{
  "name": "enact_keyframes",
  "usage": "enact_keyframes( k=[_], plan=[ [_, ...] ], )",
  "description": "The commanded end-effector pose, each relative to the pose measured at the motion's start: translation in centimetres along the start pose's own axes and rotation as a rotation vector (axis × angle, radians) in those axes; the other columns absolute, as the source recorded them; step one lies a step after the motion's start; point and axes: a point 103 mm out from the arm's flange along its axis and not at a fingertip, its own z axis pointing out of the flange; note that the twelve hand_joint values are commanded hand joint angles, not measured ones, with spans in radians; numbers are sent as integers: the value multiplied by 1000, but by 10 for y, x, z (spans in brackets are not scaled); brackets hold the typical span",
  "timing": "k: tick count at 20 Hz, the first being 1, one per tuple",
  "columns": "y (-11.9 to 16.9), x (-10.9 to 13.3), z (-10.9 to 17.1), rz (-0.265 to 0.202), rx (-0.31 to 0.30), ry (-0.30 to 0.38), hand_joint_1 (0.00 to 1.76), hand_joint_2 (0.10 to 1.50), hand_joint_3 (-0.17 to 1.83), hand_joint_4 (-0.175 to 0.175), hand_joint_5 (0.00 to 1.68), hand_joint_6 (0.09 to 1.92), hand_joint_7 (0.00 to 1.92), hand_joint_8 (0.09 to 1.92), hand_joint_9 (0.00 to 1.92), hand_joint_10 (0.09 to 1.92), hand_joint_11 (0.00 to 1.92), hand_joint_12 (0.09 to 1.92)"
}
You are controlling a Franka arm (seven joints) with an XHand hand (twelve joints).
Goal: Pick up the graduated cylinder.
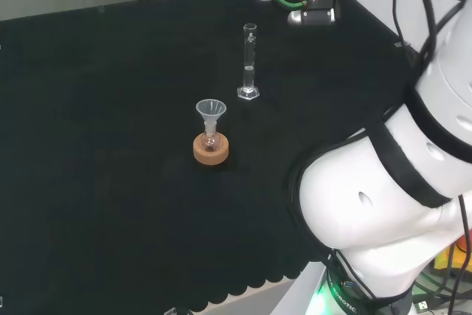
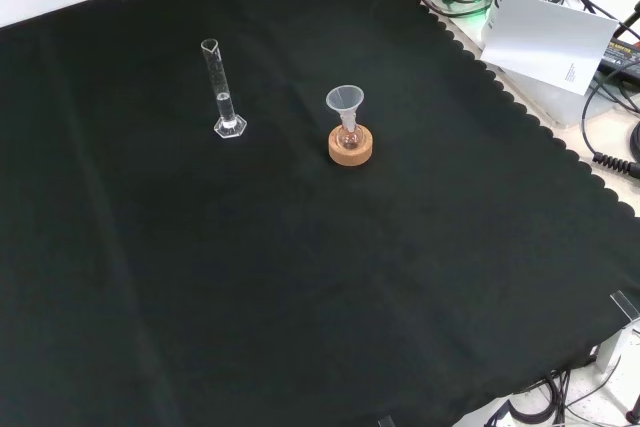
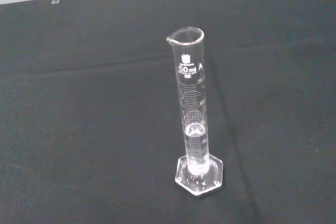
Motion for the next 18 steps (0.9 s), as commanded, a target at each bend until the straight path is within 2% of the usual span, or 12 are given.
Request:
enact_keyframes(
  k=[1, 5, 7, 13, 18],
  plan=[
    [36, -29, 20, 19, -38, 60, 440, 1109, 264, -37, 309, 87, 132, 583, 316, 657, 194, 1364],
    [48, -35, 39, -1, -20, 86, 487, 1092, 273, -42, 316, 87, 152, 597, 340, 657, 212, 1361],
    [54, -35, 46, 5, -20, 93, 512, 1082, 277, -45, 317, 87, 165, 606, 357, 658, 225, 1359],
    [68, -41, 58, -41, -26, 129, 566, 1046, 286, -54, 319, 87, 189, 629, 397, 661, 242, 1353],
    [73, -46, 71, -55, -2, 146, 695, 951, 321, -56, 348, 87, 226, 663, 450, 648, 255, 1349]
  ],
)
